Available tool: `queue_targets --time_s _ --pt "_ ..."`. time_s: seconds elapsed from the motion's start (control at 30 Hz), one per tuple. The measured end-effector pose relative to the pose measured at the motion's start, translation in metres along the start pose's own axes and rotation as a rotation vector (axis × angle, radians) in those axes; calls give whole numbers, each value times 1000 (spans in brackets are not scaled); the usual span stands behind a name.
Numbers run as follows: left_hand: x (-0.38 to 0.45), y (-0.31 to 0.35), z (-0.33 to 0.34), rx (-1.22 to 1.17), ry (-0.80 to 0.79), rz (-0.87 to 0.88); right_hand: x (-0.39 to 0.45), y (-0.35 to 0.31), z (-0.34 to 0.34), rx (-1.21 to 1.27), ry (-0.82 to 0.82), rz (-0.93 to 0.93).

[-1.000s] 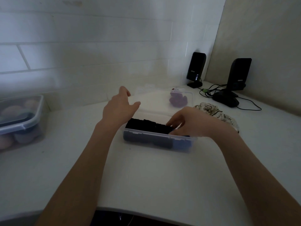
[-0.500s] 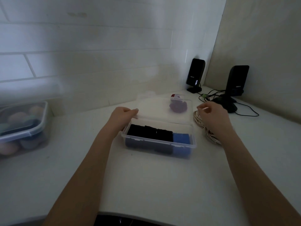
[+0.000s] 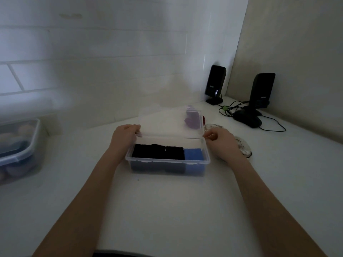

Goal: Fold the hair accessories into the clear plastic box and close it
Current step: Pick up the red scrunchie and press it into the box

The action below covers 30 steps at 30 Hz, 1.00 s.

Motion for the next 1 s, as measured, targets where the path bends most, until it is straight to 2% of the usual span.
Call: queue_targets --time_s 0.1,0.2,0.37,0.47,0.6,0.7,0.9,1.0 --pt "0 -4 -2 -27 26 6 2 2 -4 72 49 11" --pt "1 -5 -3 -4 21 53 3 6 -10 4 124 32" --pt "3 -8 -1 0 -13 59 15 0 -6 -89 56 46" --pt "4 -10 -2 -4 9 92 32 -11 -3 -186 48 -75" --pt "7 -12 -6 -39 76 127 57 -16 15 -263 -102 -181" --pt "8 -13 -4 -39 92 144 67 -6 36 -349 -264 -98" --pt "10 -14 -2 -66 72 156 67 -3 43 -303 11 -161" --pt "9 -9 1 -79 67 168 67 1 31 145 208 -48"
Point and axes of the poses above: each hand's wrist, its own x-axis towards the middle knuckle, its own z-axis out of the palm, y = z × x, the point moved 3 cm from there along x, towards the middle knuckle, and after that the axes turned 7 degrees about -x, right-handed, at the moved point
